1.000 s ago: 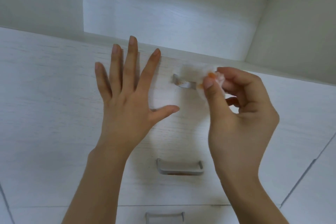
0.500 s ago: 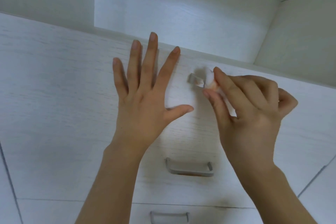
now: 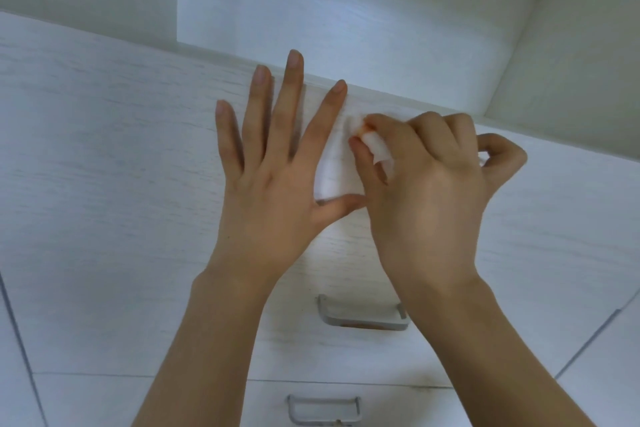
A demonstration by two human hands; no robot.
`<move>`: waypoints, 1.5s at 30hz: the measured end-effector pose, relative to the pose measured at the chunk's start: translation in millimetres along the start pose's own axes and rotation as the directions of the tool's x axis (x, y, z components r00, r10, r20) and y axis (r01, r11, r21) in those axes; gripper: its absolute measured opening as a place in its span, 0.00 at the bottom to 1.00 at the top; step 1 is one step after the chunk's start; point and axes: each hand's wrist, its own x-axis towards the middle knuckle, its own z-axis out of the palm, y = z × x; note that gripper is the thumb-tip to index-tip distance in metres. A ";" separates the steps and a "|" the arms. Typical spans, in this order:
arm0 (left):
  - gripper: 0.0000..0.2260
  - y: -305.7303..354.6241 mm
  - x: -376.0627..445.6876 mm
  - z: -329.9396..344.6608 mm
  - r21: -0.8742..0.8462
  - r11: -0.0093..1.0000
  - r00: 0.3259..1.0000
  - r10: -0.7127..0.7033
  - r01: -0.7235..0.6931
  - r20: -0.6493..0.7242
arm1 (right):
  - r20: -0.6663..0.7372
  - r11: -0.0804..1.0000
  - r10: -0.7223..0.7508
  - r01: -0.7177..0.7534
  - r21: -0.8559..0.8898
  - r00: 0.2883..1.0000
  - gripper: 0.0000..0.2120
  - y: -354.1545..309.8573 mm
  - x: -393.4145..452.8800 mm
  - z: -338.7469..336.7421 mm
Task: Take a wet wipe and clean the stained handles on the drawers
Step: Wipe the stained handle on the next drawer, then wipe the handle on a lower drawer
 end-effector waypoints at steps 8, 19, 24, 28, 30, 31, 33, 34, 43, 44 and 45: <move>0.44 -2.3 -0.3 -7.7 -0.007 1.000 0.998 0.020 -0.019 0.052 | 0.016 0.996 0.090 -0.090 0.012 0.996 0.06 4.2 -1.8 -15.3; 0.36 -6.3 -21.1 -6.0 0.022 0.997 0.995 0.071 -0.073 0.070 | 0.071 0.866 0.414 -0.417 0.275 0.907 0.04 48.2 -29.4 -38.7; 0.32 -19.9 -70.7 2.8 0.054 0.981 0.978 0.181 -0.187 0.104 | 0.107 0.769 0.504 -0.502 0.395 0.857 0.07 58.7 -64.4 -44.4; 0.33 -17.3 -97.8 12.4 0.067 0.979 0.974 0.183 -0.193 0.134 | 0.216 0.659 0.588 -0.616 0.430 0.780 0.07 62.6 -103.1 -44.8; 0.34 -12.7 -106.2 17.1 0.051 0.985 0.979 0.155 -0.164 0.135 | 0.284 0.604 0.611 -0.667 0.437 0.739 0.08 61.8 -121.1 -44.7; 0.34 -10.2 -111.1 19.5 0.043 0.987 0.980 0.146 -0.153 0.138 | 0.315 0.575 0.619 -0.689 0.441 0.719 0.08 61.3 -128.8 -44.8; 0.34 -5.6 -122.9 24.5 0.043 0.987 0.977 0.147 -0.155 0.156 | 0.375 0.527 0.627 -0.726 0.441 0.683 0.08 59.8 -141.2 -45.1; 0.35 -4.0 -129.3 27.1 0.051 0.985 0.974 0.155 -0.165 0.164 | 0.403 0.500 0.632 -0.745 0.442 0.662 0.09 59.2 -145.9 -44.6; 0.38 -20.5 -159.4 45.1 0.124 0.944 0.948 0.289 -0.306 0.134 | 0.496 0.281 0.710 -0.846 0.452 0.500 0.07 50.6 -172.1 -27.3; 0.39 -19.7 -159.6 46.4 0.133 0.945 0.951 0.284 -0.300 0.124 | 0.505 0.269 0.707 -0.848 0.457 0.496 0.07 49.1 -173.3 -25.1; 0.39 -18.8 -159.7 47.8 0.142 0.944 0.952 0.281 -0.296 0.117 | 0.512 0.259 0.701 -0.846 0.465 0.496 0.07 47.2 -174.6 -23.0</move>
